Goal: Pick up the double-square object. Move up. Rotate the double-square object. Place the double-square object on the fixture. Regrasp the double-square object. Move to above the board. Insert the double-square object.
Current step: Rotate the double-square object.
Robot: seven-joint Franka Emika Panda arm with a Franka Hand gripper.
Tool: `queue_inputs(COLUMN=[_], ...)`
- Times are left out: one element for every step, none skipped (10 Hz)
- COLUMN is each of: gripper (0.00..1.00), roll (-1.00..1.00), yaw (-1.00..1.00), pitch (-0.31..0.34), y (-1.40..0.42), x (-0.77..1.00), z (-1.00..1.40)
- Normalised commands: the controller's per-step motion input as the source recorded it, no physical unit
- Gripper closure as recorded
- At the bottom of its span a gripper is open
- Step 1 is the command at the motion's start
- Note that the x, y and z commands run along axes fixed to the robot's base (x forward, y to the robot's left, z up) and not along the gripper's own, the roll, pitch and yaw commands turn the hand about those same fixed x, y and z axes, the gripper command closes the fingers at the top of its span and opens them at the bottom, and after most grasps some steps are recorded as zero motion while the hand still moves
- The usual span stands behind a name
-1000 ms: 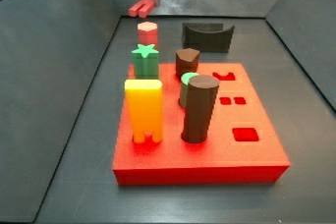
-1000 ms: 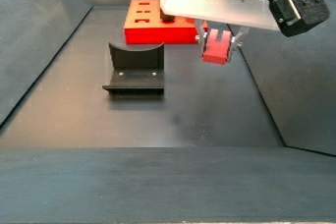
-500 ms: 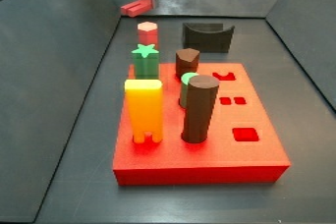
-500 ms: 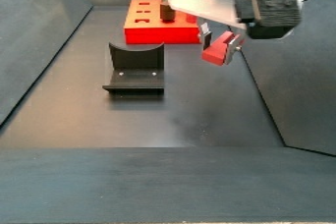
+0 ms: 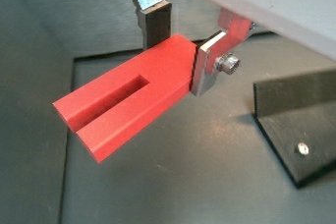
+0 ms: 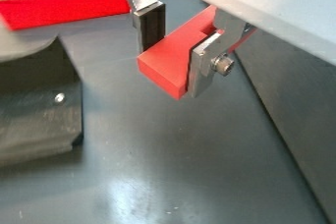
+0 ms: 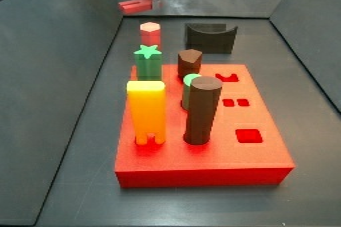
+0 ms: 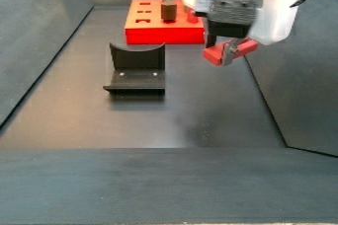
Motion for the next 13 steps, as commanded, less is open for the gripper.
queue_inputs(gripper=[1.0, 1.0, 1.0, 1.0, 1.0, 1.0, 1.0, 1.0, 1.0, 1.0, 1.0, 1.0, 1.0], roll=[0.0, 0.0, 0.0, 0.0, 0.0, 0.0, 0.0, 0.0, 0.0, 0.0, 0.0, 0.0, 0.0], yaw=[-1.0, -1.0, -1.0, -1.0, -1.0, -1.0, -1.0, -1.0, -1.0, -1.0, -1.0, -1.0, -1.0], pitch=[-0.005, -0.005, -0.005, -0.005, -0.005, -0.006, -0.006, -0.006, -0.006, -0.006, -0.007, -0.007, -0.007], y=[0.01, 0.01, 0.02, 0.02, 0.02, 0.02, 0.02, 0.02, 0.02, 0.02, 0.02, 0.02, 0.02], x=[-0.01, -0.01, -0.01, -0.01, -0.01, -0.01, -0.01, -0.01, -0.01, -0.01, -0.01, -0.01, -0.01], z=[-0.01, -0.01, -0.01, -0.01, -0.01, -0.01, -0.01, -0.01, -0.01, -0.01, -0.01, -0.01, -0.01])
